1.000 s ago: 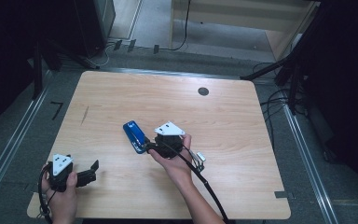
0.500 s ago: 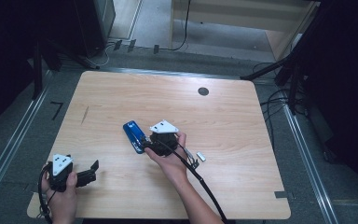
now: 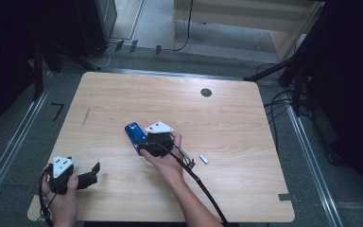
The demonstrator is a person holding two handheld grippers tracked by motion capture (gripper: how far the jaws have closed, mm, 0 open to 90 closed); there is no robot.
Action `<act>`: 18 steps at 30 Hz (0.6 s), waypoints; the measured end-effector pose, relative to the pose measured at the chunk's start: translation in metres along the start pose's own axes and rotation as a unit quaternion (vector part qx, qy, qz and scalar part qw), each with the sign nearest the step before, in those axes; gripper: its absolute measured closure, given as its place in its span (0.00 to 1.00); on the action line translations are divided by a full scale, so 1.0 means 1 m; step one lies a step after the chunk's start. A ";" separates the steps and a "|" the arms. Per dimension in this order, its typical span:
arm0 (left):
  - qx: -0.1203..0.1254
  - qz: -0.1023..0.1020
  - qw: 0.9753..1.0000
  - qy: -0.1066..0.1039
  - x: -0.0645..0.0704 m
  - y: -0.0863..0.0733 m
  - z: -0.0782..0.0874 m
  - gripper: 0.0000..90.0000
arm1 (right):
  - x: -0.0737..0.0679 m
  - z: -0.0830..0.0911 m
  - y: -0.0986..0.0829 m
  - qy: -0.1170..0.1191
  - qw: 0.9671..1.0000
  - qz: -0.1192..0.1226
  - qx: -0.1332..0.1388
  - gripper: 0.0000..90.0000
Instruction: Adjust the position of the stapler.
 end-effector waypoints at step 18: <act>0.001 0.000 1.000 -0.002 0.000 0.000 0.000 0.00 | -0.003 -0.026 -0.020 0.001 0.999 0.002 -0.047 0.55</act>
Point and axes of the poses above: each handheld gripper's, and its own axes: z roughly backward along the jaws, y roughly out of its top, x roughly to its right, the point moved 8 cm from there along -z, roughly forward along the jaws, and after that the axes turned 9 degrees about x, right-handed, at the moved point
